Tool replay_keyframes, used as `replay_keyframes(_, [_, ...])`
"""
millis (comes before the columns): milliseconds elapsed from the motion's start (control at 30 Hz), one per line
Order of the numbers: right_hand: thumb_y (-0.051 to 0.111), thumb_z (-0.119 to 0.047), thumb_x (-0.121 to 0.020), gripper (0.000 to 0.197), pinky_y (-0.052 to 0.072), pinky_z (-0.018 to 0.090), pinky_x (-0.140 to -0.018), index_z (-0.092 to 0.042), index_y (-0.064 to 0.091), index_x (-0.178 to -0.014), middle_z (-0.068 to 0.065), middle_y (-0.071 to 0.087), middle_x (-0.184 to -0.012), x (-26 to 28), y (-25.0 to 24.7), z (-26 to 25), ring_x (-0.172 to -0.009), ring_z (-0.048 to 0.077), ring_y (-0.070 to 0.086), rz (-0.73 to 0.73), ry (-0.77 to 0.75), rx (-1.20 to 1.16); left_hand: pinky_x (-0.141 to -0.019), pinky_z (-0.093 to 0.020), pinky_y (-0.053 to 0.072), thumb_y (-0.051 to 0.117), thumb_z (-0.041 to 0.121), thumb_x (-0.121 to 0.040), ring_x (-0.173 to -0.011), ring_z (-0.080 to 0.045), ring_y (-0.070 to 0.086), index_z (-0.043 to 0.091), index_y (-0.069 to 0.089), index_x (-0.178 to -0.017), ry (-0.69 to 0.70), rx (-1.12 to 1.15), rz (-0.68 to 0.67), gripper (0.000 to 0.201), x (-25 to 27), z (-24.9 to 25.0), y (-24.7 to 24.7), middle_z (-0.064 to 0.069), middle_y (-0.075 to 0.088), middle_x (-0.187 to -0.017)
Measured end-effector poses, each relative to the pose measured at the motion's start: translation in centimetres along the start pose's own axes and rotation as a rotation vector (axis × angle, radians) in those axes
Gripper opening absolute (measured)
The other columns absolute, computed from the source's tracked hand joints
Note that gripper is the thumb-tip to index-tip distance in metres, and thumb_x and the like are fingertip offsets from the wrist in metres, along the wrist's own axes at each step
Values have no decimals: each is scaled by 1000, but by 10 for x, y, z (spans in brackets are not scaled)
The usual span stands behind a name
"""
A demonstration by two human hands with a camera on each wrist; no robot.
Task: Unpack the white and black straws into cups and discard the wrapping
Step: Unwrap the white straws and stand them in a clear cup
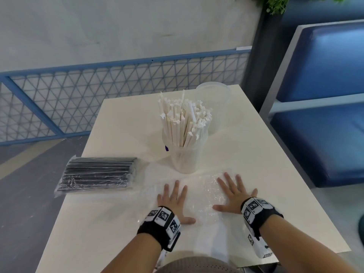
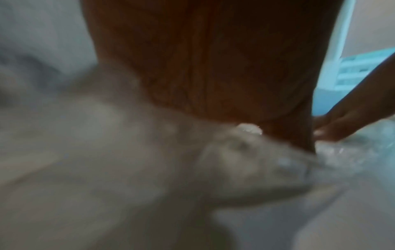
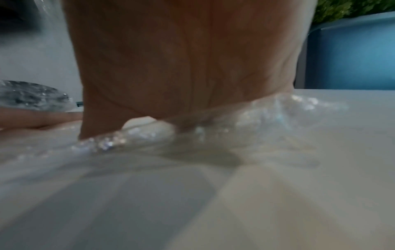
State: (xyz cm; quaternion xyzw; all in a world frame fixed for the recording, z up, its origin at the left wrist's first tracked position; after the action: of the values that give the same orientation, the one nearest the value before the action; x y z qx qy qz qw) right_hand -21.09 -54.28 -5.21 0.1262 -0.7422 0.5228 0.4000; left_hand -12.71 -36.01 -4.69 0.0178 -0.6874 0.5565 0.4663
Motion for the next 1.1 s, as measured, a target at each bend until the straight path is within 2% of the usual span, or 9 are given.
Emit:
replay_keyframes(167, [50, -83, -62, 117, 2, 74, -102, -41, -30, -137, -21, -43, -142, 4, -2, 16, -137, 21, -35, 9, 17, -11, -110, -59, -12, 51, 83, -61, -134, -38, -35, 34, -32, -138, 43, -24, -28, 123, -7, -14, 7, -4, -49, -138])
replay_keyframes(267, [55, -84, -55, 126, 5, 75, -101, -41, -31, -137, -24, -43, -141, 5, -5, 32, -137, 26, -36, 15, 37, -31, -108, -61, -14, 38, 98, -30, -133, -38, -37, 34, -36, -135, 67, -32, -47, 143, -10, -17, 6, -3, -53, -132])
replay_keyframes(433, [55, -86, -51, 131, 5, 77, -101, -40, -33, -135, -26, -45, -138, 5, -7, 47, -136, 27, -37, 14, 49, -35, -104, -63, -19, 58, 84, -52, -133, -34, -38, 32, -34, -137, 95, -37, -9, 135, -9, -11, 2, -3, -49, -140])
replay_keyframes(567, [57, -85, -52, 131, 5, 75, -103, -39, -32, -137, -23, -43, -141, 9, -10, 45, -137, 28, -35, 29, 55, -41, -104, -64, -19, 62, 81, -53, -134, -32, -37, 29, -34, -137, 99, -59, -31, 138, -3, -12, -5, -3, -49, -139])
replay_keyframes(700, [53, -85, -56, 132, 1, 66, -110, -27, -32, -138, -3, -38, -149, 23, -36, 28, -138, 32, -31, 114, 78, 39, -112, -59, -10, 64, 81, -38, -142, -27, -24, 22, -35, -138, 45, 171, 31, 152, 23, -26, -54, -9, -35, -150])
replay_keyframes(833, [56, -80, -57, 129, 2, 59, -112, -31, -31, -138, -3, -32, -150, 67, -101, -12, -143, 26, -21, 421, -50, -114, -116, -38, 15, 78, 55, -57, -146, -21, -1, 22, -34, -139, 74, 575, 326, 143, 68, -65, -155, -4, -32, -152])
replay_keyframes(933, [68, -67, -58, 128, 12, 54, -116, -30, -19, -144, -5, -18, -157, 94, -156, -43, -146, 18, -10, 601, -248, -389, -112, -28, 18, 82, 44, -57, -145, -15, 2, 23, -30, -141, 126, 566, 519, 142, 75, -86, -217, -3, -29, -153])
replay_keyframes(1033, [79, -51, -58, 133, 16, 39, -116, -27, -18, -145, -8, -13, -157, 96, -195, -66, -146, 12, -3, 715, -419, -509, -113, -25, 9, 83, 45, -54, -143, -10, -8, 18, -31, -140, 216, 465, 449, 146, 48, -82, -234, -1, -32, -152])
replay_keyframes(1100, [84, -40, -58, 139, 14, 28, -114, -28, -25, -142, -7, -14, -157, 78, -206, -81, -146, 11, -1, 641, -499, -572, -119, -33, 6, 83, 58, -46, -145, -13, -10, 17, -27, -143, 264, 461, 380, 152, 28, -76, -234, 0, -25, -155])
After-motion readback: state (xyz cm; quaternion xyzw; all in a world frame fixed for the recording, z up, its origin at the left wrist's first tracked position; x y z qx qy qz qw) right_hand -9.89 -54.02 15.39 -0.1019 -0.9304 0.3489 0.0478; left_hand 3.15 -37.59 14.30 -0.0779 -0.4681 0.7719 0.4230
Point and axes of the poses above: each hand's wrist, its own x-axis away from the middle knuckle, its own y-axis out of the palm, z = x × y, the point moved 8 cm from there along -x, towards the middle knuckle
